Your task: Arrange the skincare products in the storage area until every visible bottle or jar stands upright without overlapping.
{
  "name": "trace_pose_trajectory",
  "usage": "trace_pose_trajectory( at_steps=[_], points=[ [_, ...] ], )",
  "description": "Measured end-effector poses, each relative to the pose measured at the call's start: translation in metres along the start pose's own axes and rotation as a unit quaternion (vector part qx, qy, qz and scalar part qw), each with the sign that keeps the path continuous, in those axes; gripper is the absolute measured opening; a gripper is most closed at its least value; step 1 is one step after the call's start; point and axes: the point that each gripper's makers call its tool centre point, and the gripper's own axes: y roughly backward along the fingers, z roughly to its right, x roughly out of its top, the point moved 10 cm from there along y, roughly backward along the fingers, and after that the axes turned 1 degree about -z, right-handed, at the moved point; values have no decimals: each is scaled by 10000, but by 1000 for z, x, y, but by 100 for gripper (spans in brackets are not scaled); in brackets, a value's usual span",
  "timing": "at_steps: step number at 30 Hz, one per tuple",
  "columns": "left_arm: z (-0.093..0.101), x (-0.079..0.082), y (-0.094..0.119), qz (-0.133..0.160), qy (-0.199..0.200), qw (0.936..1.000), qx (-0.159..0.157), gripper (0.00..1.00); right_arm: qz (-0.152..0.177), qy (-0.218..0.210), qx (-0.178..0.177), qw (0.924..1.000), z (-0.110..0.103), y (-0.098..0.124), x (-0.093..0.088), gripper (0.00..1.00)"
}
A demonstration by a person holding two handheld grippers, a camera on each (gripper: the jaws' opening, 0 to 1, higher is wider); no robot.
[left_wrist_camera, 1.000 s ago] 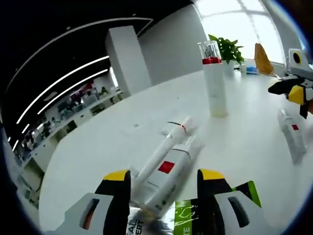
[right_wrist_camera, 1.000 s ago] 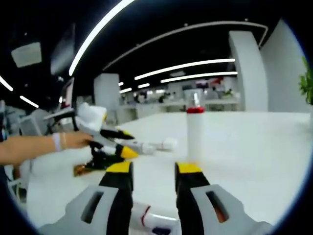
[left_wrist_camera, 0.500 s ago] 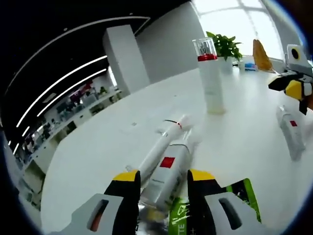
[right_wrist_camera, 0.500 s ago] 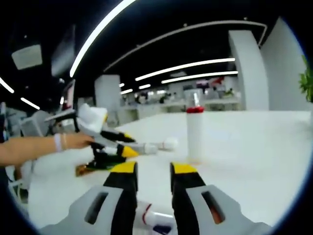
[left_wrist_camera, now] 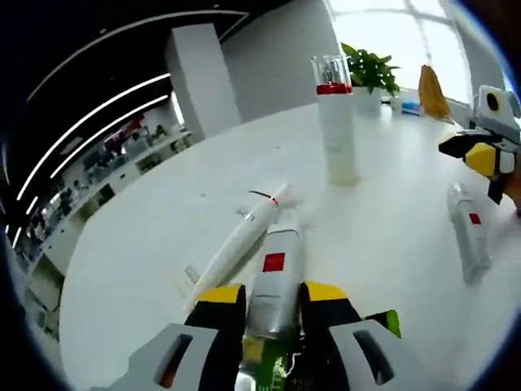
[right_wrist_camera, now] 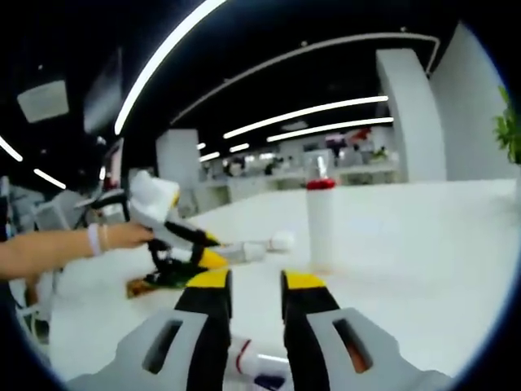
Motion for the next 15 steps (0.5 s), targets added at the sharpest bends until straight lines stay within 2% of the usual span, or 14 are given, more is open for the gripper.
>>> trace_pose_trajectory(
  at_steps=[5,7,8,9,13,15],
  points=[
    [10,2,6,-304,566,9974,-334,22,22,-30,-30,10000,-1,4,-2,21],
    [17,4,9,-459,1006,9921,-597,21,8,-32,-27,10000,-1,4,-3,21],
    [20,5,11,-663,1242,9867,-811,21,-7,-31,-29,10000,-1,4,-4,21],
    [21,5,11,-721,1348,9847,-840,21,-8,-38,-30,10000,-1,4,-4,21],
    [27,6,11,-687,1772,9764,-1023,20,-2,-65,-20,10000,-3,5,-6,21],
    [31,7,15,-519,2087,9682,-1279,20,3,-65,-17,10000,-4,6,-6,21]
  ],
)
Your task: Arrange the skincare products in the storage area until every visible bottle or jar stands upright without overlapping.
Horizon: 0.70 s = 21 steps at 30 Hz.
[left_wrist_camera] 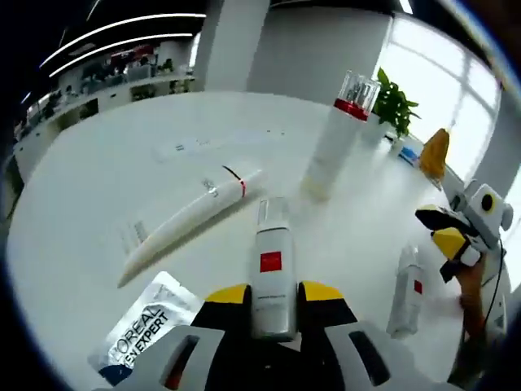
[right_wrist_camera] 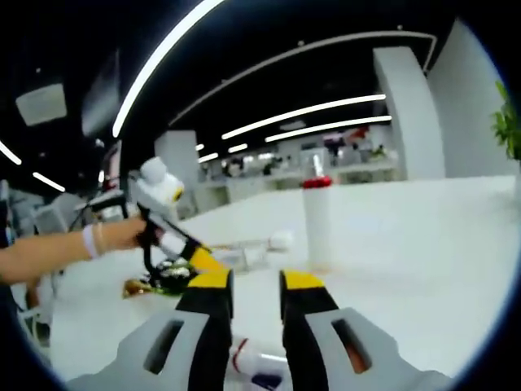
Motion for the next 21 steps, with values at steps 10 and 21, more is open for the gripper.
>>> trace_pose_trajectory(
  at_steps=[10,21],
  points=[
    [24,-3,35,904,378,9874,-1241,20,178,-614,705,9955,-14,-12,16,32],
    [46,-30,75,1910,629,9516,-2323,20,662,-1211,1587,9776,-44,-49,60,41]
  ],
)
